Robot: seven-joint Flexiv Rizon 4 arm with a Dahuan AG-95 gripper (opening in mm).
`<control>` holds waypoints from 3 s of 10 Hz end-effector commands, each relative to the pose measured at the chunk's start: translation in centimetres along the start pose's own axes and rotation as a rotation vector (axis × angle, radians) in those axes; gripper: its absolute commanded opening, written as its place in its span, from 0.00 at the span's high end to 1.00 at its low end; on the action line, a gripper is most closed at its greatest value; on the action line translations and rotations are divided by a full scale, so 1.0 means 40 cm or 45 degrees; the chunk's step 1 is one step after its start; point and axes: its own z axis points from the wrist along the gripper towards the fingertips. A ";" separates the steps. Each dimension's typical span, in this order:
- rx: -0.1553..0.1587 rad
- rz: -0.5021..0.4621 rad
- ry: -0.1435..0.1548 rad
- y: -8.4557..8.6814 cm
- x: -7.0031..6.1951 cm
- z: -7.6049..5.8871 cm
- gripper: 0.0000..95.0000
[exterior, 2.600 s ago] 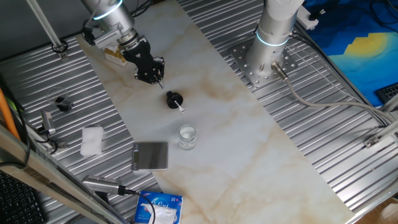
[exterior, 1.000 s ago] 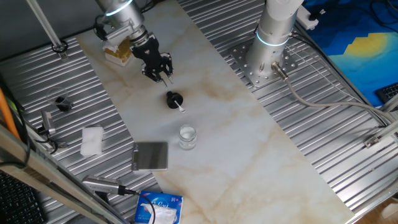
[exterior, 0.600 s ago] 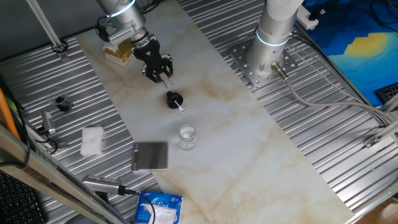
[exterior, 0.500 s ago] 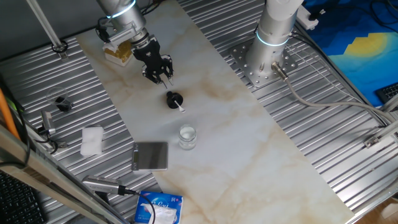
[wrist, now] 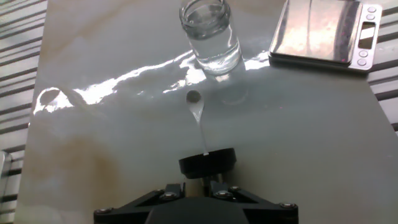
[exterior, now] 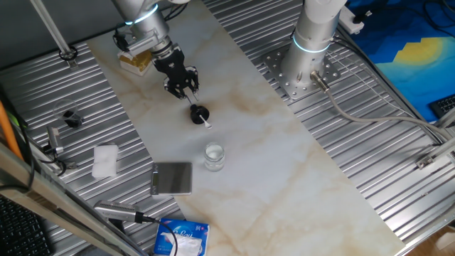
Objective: Screw the lid onto the jar
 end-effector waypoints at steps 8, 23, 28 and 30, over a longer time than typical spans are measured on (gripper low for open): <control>0.077 0.031 -0.002 -0.019 0.008 0.028 0.80; 0.102 -0.001 -0.014 -0.025 0.013 0.067 0.60; 0.112 -0.006 -0.021 -0.026 0.013 0.072 0.60; 0.113 -0.008 -0.025 -0.026 0.013 0.072 0.60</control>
